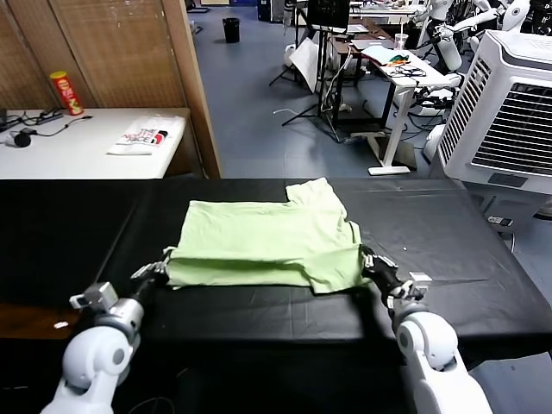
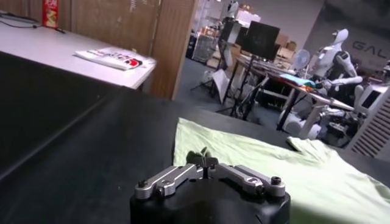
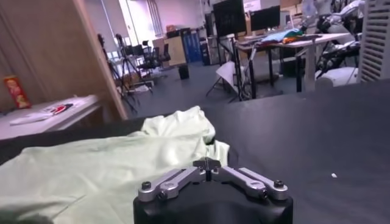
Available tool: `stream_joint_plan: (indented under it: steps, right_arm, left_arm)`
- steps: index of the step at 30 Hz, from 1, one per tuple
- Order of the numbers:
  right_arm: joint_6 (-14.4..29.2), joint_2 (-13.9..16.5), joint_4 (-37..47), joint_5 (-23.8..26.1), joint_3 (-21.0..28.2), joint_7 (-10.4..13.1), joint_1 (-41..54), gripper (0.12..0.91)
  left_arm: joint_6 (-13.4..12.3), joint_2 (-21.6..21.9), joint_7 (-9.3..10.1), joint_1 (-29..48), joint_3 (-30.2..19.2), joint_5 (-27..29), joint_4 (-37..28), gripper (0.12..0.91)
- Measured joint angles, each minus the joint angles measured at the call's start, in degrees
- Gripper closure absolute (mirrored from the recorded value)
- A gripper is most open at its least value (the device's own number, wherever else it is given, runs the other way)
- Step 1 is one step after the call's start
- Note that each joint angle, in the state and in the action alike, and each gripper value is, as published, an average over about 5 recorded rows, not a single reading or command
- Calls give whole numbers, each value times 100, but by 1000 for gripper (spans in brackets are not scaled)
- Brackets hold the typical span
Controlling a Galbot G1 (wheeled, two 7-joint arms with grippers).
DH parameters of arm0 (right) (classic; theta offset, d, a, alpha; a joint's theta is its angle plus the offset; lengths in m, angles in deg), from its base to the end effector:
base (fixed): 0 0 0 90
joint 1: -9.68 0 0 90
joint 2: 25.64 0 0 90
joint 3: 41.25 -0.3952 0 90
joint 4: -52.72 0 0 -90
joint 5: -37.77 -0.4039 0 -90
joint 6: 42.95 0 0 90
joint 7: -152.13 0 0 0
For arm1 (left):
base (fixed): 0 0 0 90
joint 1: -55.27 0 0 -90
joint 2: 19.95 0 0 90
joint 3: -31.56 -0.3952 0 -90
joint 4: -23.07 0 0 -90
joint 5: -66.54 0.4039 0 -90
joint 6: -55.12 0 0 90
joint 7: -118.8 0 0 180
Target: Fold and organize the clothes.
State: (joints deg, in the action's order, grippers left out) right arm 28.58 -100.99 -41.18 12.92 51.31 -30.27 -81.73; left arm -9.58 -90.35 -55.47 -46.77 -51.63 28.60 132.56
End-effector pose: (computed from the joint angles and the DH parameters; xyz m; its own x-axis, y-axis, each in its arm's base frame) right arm 0.3936 -0.0756 -0.3701 -0.9487 -0.1552 0.2754 -0.1045 0.9762 0.1900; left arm 0.3217 0.1299 -0.3040 -0.9542 0.0366 0.2970 -0.0451 0.9635 -0.2638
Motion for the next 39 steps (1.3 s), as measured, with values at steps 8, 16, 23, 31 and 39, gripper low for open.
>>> stream_joint_plan:
  steps: [8,16,23,31,39]
  right_arm:
    - [8,-8,145,-20,41,-75,79,903]
    - [-247,182,-286,-25,-103,-91,-239,642]
    - [-489,457,-1200,102,-273,-41,-934,280]
    - [-498,555,-1849,435,-218,-85,-1644,228]
    - [-514,518,-1973,690,-65,-119,-1802,348]
  left_arm:
    - [-61,25,-81,209,-49,189,-416,905]
    - [-72,43,-96,295,-52,240,-541,872]
    - [-79,150,-94,219,4,249,-481,530]
    - [-84,238,-155,-163,103,244,-242,239]
    - [-104,230,-234,-552,116,255,-142,232]
